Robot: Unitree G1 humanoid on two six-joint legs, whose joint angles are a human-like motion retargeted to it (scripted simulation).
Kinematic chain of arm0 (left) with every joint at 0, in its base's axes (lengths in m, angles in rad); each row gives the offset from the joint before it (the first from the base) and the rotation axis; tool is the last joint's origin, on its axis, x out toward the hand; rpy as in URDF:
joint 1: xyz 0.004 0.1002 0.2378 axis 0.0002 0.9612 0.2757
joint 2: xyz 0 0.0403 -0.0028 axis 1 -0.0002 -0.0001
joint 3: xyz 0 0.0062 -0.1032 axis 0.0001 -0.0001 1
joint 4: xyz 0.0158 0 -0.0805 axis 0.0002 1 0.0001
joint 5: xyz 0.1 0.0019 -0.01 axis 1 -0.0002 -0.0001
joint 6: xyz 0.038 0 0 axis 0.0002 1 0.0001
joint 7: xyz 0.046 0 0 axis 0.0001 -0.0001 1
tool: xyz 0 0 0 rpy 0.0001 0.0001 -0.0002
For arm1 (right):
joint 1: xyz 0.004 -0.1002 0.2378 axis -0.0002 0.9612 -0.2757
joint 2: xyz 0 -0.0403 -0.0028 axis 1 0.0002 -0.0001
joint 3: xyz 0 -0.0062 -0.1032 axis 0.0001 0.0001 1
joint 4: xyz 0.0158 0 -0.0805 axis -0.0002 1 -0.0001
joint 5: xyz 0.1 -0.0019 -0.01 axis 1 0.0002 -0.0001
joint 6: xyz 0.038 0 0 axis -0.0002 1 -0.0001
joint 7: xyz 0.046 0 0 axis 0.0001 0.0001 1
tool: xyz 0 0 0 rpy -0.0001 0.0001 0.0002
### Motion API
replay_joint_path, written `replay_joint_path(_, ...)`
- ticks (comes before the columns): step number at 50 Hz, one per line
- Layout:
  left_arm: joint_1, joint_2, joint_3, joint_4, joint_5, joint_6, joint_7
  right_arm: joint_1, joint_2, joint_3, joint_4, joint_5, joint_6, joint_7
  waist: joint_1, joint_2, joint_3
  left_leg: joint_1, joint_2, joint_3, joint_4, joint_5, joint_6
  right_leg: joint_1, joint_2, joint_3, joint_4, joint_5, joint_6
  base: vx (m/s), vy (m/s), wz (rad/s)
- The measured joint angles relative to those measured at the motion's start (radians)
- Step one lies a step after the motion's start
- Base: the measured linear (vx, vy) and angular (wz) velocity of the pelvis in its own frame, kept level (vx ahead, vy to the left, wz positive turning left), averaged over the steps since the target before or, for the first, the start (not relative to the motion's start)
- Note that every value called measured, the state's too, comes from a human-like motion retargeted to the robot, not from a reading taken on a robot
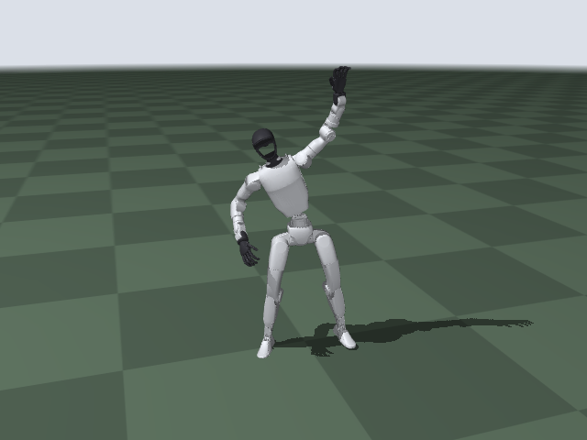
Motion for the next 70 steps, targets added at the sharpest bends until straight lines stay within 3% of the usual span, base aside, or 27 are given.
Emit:
replay_joint_path(2,0.709,0.282,0.666,0.04,0.221,0.012,-0.014,-0.033,0.065,0.022,-0.024,-0.029,-0.013,0.028,-0.015,-0.054,0.025,0.026,0.017,0.013,0.023,0.034,0.015,0.005,0.02,0.052,-0.004,-0.001,0.0,0.04,-0.37,-1.48)
replay_joint_path(3,1.006,0.293,0.938,0.018,0.356,0.012,0.021,0.044,0.069,-0.048,-0.035,-0.055,-0.024,0.034,0.031,-0.026,-0.014,0.03,0.026,0.02,0.037,0.052,0.022,-0.002,0.03,0.084,-0.008,0.002,0.0,0.06,-0.34,-1.63)
replay_joint_path(4,1.124,0.296,1.032,-0.03,0.455,0.009,0.041,0.084,0.06,-0.093,-0.049,-0.077,-0.032,0.039,0.046,0.002,-0.031,0.031,0.033,0.023,0.056,0.069,0.03,-0.01,0.04,0.113,-0.011,0.005,0.0,0.08,-0.31,-1.67)
replay_joint_path(9,1.187,0.296,1.01,-0.331,0.705,-0.017,0.083,0.153,0.016,-0.215,-0.134,-0.15,-0.042,0.031,-0.007,0.117,-0.019,0.032,0.047,0.001,0.159,0.15,0.055,-0.03,0.07,0.245,-0.019,0.016,0.0,0.1,-0.22,-1.58)
replay_joint_path(12,1.186,0.296,0.955,-0.494,0.731,0.013,0.083,0.159,0.031,-0.231,-0.179,-0.183,-0.015,-0.004,-0.064,0.14,0.007,0.045,0.015,-0.022,0.19,0.204,0.07,-0.031,0.053,0.316,-0.023,0.018,0.0,0.12,-0.08,-1.35)
replay_joint_path(17,1.18,0.296,0.85,-0.689,0.823,-0.037,0.141,0.146,0.037,-0.203,-0.239,-0.298,-0.023,-0.109,-0.166,0.158,0.065,0.072,-0.048,-0.068,0.22,0.297,0.085,-0.017,0.02,0.422,-0.043,0.023,0.0,0.1,-0.02,-1.16)
replay_joint_path(24,1.174,0.296,0.748,-0.765,0.868,-0.077,0.13,0.133,0.004,-0.186,-0.313,-0.373,-0.033,-0.129,-0.248,0.171,0.131,0.096,-0.094,-0.165,0.244,0.393,0.042,-0.002,0.014,0.513,-0.057,0.038,0.0,0.06,0.0,-0.76)
replay_joint_path(29,1.154,0.296,0.754,-0.661,0.834,-0.058,0.161,0.155,0.014,-0.192,-0.319,-0.35,-0.042,-0.129,-0.241,0.171,0.128,0.096,-0.093,-0.232,0.252,0.397,-0.003,-0.005,0.03,0.525,-0.055,0.045,0.0,0.01,0.01,-0.19)
replay_joint_path(37,1.167,0.296,0.99,-0.3,0.533,-0.027,0.148,0.182,0.05,-0.203,-0.284,-0.34,-0.047,-0.112,-0.157,0.149,0.047,0.069,-0.034,-0.241,0.271,0.272,-0.007,-0.025,0.075,0.472,-0.048,0.042,0.0,-0.04,0.02,0.31)
replay_joint_path(45,1.188,0.296,1.336,0.012,-0.197,-0.021,0.022,0.168,0.097,-0.21,-0.171,-0.142,0.031,-0.099,-0.064,0.092,-0.023,0.046,0.107,0.007,0.266,0.04,0.071,-0.032,0.141,0.31,-0.03,0.032,0.0,-0.1,0.04,1.0)
replay_joint_path(50,1.231,0.296,1.477,0.152,-0.554,-0.019,-0.05,0.12,0.152,-0.182,-0.055,0.048,0.07,-0.074,-0.03,0.022,-0.056,0.057,0.156,0.274,0.148,-0.09,0.094,-0.052,0.156,0.154,-0.003,0.029,0.0,-0.15,0.14,1.64)
replay_joint_path(53,1.31,0.296,1.526,0.219,-0.622,-0.009,-0.083,0.08,0.195,-0.133,0.018,0.128,0.083,-0.048,-0.013,-0.047,-0.065,0.063,0.135,0.332,0.048,-0.126,0.068,-0.059,0.139,0.077,0.017,0.028,0.0,-0.12,0.32,1.53)
replay_joint_path(60,1.652,0.294,1.594,0.336,-0.442,0.008,-0.071,0.011,0.313,0.015,0.118,0.138,0.075,-0.007,0.031,-0.285,-0.044,0.044,0.02,0.205,-0.049,-0.145,0.04,-0.045,0.003,-0.032,0.091,0.07,0.0,-0.05,0.46,1.16)
replay_joint_path(63,1.885,0.267,1.687,0.383,-0.404,0.022,-0.029,-0.004,0.357,0.061,0.123,0.111,0.074,-0.019,0.055,-0.376,-0.019,0.029,-0.02,0.154,-0.049,-0.151,0.047,-0.052,-0.054,-0.055,0.142,0.12,0.0,-0.03,0.42,0.85)
replay_joint_path(70,1.913,0.175,1.626,0.516,-0.569,0.125,-0.098,-0.122,0.588,0.161,0.225,0.19,0.128,-0.047,0.055,-0.621,0.101,0.017,-0.059,0.055,-0.068,-0.165,0.071,-0.075,-0.094,-0.022,0.248,0.22,0.0,-0.01,0.3,0.79)
